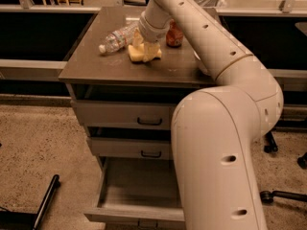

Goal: Place sponge into bottom drawer

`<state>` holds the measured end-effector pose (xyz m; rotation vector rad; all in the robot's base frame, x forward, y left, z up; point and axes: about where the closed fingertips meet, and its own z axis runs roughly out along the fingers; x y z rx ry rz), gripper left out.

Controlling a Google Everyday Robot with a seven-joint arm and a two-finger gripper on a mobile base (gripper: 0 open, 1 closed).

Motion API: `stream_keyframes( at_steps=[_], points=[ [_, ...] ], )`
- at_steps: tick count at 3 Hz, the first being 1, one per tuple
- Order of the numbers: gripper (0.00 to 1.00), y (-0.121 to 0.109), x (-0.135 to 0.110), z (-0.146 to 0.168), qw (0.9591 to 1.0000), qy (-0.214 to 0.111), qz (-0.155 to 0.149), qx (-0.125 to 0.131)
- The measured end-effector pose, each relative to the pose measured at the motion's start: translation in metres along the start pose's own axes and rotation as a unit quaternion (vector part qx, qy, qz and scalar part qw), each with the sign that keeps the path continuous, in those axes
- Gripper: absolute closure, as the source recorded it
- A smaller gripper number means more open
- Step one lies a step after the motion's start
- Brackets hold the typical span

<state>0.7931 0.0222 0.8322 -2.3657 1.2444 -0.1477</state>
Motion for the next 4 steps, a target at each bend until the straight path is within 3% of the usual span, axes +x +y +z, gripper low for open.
stream_keyframes(
  at_steps=[1, 2, 3, 4],
  points=[
    [0.94, 0.0, -0.007, -0.019, 0.9995, 0.004, -0.03, 0.003],
    [1.0, 0.018, -0.009, -0.037, 0.9984, 0.01, -0.055, -0.009],
    [1.0, 0.071, -0.035, -0.05, 0.9986, 0.021, -0.042, -0.024],
    [1.0, 0.086, -0.042, -0.035, 0.9977, 0.018, -0.048, -0.046]
  ],
)
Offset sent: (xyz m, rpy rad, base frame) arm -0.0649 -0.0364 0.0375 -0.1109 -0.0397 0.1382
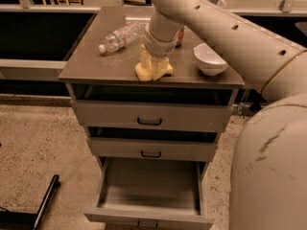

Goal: Place sponge into bottom drawer

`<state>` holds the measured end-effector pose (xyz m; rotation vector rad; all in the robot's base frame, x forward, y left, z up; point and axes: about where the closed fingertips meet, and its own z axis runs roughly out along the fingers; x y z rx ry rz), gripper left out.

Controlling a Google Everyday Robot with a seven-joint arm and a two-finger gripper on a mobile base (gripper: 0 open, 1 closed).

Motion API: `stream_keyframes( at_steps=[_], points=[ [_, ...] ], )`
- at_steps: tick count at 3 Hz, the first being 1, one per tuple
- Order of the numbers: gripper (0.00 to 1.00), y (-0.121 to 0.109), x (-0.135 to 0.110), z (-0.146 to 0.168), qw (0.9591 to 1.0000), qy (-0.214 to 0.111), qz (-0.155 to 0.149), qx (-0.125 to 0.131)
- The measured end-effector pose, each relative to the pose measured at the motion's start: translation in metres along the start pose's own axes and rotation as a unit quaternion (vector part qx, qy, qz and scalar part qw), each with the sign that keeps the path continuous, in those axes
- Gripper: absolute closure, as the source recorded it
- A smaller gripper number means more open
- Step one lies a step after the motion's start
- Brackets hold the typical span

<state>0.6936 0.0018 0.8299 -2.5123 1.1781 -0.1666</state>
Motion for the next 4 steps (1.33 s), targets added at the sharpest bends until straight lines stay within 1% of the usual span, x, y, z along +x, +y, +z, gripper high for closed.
stream_keyframes(
  at_steps=[1, 2, 3, 4],
  points=[
    [1.0, 0.009, -0.005, -0.001, 0.9997, -0.013, 0.018, 0.001],
    [1.0, 0.043, -0.042, -0.034, 0.9965, -0.061, 0.055, -0.019],
    [1.0, 0.056, -0.063, -0.058, 0.9925, -0.088, 0.068, -0.05],
    [1.0, 0.059, -0.064, -0.058, 0.9919, -0.09, 0.068, -0.058]
  ],
)
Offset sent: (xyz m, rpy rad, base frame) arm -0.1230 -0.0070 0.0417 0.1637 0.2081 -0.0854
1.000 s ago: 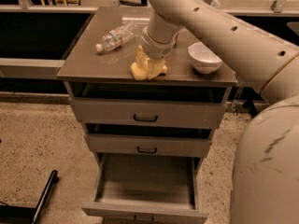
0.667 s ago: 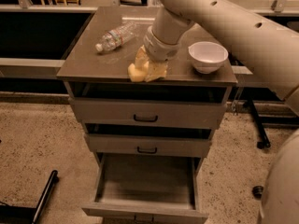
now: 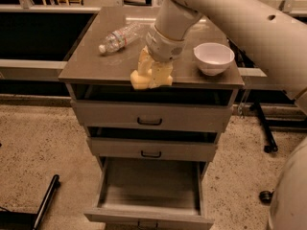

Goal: Place sponge into bottom drawer

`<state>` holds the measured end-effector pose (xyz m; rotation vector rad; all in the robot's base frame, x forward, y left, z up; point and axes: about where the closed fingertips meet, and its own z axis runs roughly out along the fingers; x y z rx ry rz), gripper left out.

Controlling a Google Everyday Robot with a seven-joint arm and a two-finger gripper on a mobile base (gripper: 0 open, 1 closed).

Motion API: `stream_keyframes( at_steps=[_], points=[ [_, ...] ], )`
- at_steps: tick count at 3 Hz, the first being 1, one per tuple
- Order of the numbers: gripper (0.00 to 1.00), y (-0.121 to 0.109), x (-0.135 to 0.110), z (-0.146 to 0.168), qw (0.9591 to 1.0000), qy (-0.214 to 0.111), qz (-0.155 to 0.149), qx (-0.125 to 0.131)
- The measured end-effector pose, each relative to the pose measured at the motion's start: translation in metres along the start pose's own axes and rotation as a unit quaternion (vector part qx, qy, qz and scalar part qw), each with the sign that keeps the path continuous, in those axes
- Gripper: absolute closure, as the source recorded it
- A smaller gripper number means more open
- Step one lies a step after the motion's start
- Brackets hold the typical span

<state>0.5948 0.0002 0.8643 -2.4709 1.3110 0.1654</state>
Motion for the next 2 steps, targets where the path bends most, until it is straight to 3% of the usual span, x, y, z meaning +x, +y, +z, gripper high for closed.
stream_keyframes(
  at_steps=[1, 2],
  points=[
    [1.0, 0.013, 0.018, 0.031, 0.9995, 0.0, 0.03, -0.011],
    [1.0, 0.043, 0.033, 0.067, 0.9986, -0.005, 0.053, -0.003]
  ],
)
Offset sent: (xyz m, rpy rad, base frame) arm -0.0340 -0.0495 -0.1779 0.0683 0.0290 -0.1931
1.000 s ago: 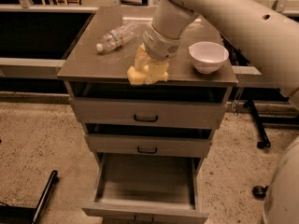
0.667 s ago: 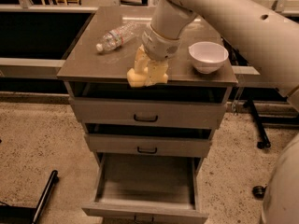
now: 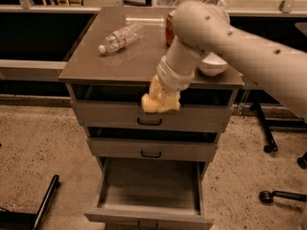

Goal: Place sponge into bottom drawer

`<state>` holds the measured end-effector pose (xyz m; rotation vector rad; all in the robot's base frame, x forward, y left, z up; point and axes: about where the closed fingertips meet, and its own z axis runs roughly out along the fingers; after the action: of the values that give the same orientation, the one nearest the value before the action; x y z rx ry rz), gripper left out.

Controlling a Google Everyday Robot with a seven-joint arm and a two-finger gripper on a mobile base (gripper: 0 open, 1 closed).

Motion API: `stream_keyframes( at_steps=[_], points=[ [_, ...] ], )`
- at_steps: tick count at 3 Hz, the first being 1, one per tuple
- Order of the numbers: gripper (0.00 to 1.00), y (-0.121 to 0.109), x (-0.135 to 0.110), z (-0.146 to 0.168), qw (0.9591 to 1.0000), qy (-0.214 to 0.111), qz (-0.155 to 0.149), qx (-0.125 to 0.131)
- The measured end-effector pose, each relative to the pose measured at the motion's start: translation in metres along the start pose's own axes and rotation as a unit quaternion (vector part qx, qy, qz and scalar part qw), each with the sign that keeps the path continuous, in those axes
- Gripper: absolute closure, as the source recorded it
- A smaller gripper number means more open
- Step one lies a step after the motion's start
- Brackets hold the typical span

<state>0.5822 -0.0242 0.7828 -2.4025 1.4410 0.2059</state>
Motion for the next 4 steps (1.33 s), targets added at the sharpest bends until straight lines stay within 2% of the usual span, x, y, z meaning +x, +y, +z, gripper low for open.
stream_keyframes(
  at_steps=[1, 2, 3, 4],
  points=[
    [1.0, 0.025, 0.016, 0.042, 0.9999, 0.012, -0.002, 0.002],
    [1.0, 0.029, 0.017, 0.052, 0.9999, 0.013, -0.002, 0.002],
    [1.0, 0.048, 0.04, 0.078, 0.998, -0.038, 0.05, -0.003],
    [1.0, 0.096, 0.057, 0.159, 0.9877, -0.133, 0.081, 0.011]
  ],
)
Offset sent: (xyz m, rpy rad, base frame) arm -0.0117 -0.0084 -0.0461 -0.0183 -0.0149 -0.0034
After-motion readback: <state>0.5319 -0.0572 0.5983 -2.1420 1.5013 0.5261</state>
